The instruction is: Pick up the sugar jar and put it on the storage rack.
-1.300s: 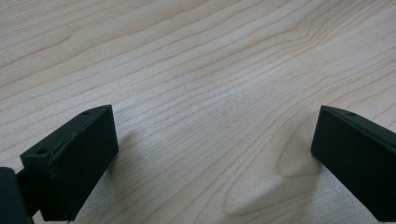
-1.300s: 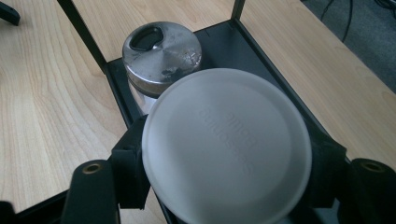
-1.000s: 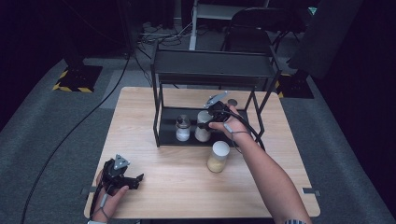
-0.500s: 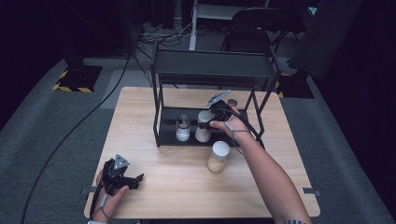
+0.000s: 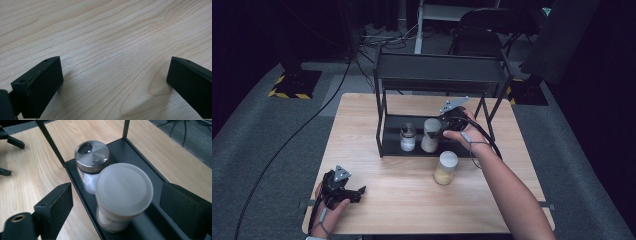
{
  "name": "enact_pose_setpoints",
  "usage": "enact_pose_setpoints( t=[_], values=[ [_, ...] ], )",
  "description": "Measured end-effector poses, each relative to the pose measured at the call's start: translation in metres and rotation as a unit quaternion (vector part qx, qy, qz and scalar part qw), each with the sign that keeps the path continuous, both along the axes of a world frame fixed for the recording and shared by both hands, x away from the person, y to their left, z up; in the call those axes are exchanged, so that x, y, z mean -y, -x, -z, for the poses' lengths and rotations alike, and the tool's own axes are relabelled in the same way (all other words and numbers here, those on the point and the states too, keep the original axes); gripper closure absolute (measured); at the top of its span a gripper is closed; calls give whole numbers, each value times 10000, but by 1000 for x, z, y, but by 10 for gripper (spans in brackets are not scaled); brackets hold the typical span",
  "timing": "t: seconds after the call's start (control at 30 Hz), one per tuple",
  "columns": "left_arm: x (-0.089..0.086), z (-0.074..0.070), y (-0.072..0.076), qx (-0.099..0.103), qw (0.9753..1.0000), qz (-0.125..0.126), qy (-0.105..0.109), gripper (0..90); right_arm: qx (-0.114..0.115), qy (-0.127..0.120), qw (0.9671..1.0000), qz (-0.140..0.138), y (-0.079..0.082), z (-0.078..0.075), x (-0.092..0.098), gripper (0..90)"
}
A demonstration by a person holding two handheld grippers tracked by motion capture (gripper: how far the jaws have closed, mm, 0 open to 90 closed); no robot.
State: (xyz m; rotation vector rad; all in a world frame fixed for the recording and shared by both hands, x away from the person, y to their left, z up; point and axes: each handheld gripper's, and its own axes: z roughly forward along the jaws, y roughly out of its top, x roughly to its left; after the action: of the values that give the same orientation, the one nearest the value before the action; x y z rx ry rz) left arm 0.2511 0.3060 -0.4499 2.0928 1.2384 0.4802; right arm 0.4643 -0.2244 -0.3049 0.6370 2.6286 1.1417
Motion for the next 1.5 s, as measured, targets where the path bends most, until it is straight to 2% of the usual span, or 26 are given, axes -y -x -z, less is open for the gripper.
enact_pose_setpoints(
  t=[0.73,1.5],
  values=[
    [0,0,0,3,10000,-4,1,6,239,-114,9996,-138,50,-27,41,97],
    [0,0,0,4,10000,-4,2,5,358,-117,9992,-151,97,-32,77,93]
  ],
)
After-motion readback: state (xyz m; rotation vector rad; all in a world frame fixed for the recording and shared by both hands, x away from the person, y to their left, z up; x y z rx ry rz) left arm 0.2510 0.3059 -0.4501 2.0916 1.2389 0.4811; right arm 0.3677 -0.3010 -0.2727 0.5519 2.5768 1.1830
